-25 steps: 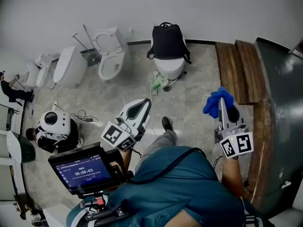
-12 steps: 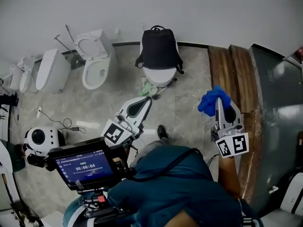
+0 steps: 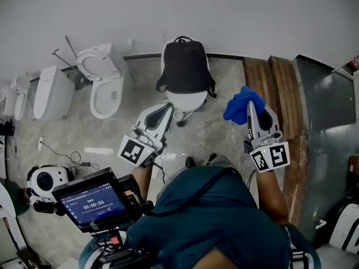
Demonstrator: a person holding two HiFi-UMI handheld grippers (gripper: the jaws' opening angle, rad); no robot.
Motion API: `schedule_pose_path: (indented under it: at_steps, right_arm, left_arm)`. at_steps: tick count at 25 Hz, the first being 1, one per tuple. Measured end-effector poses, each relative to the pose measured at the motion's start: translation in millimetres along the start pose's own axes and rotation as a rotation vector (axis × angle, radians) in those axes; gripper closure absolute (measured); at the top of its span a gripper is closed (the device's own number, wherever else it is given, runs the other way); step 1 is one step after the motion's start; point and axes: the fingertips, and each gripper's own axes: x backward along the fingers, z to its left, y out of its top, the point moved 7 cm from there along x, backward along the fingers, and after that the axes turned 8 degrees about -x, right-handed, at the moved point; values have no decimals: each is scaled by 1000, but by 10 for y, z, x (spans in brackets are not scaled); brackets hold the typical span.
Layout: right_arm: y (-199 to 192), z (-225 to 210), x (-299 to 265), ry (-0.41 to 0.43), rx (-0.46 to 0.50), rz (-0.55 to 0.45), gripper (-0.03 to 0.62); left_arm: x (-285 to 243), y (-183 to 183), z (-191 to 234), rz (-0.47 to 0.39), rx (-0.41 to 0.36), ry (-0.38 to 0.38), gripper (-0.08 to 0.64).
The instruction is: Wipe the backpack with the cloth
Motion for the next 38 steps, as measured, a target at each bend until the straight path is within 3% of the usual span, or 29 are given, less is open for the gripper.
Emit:
schedule_pose_path:
  at_steps: [5,10,15,18,22,27,33,38]
  right_arm:
    - [-217,-308,-676,5,-2,35,569]
    - [-623,-915,-1712,5,-54,93,569]
    - [-589,-1058,-1737,-17,-14,49,569]
    - [-779,-1360,-2183,-17,-20,45,569]
    - [-1306,-1797,-2835,-2,-53,122,569]
    - [-2011,-2008,-3122,-32,-83,281,569]
    - [-3346,-2344,-3307,-148,-168,579,569]
    - [-4425,-2548,-3357,-215,-285,744,569]
  left_arm:
    - [-271,-192,505,33,-16,75,557]
    - [-951,-566,1301,106,-22,142,557]
    - [-1111,-476,1307,73,-63,166,557]
    - [-1502,-706,1706,56,-67,174,557]
    - [-1963,-1210,2218,90,-60,201,557]
    - [-2077,-1663,2453,169,-34,228,557]
    - [-2114,-2191,2713,247,55,213,557]
    - [-2157,-2583,2873,275,98,195,557]
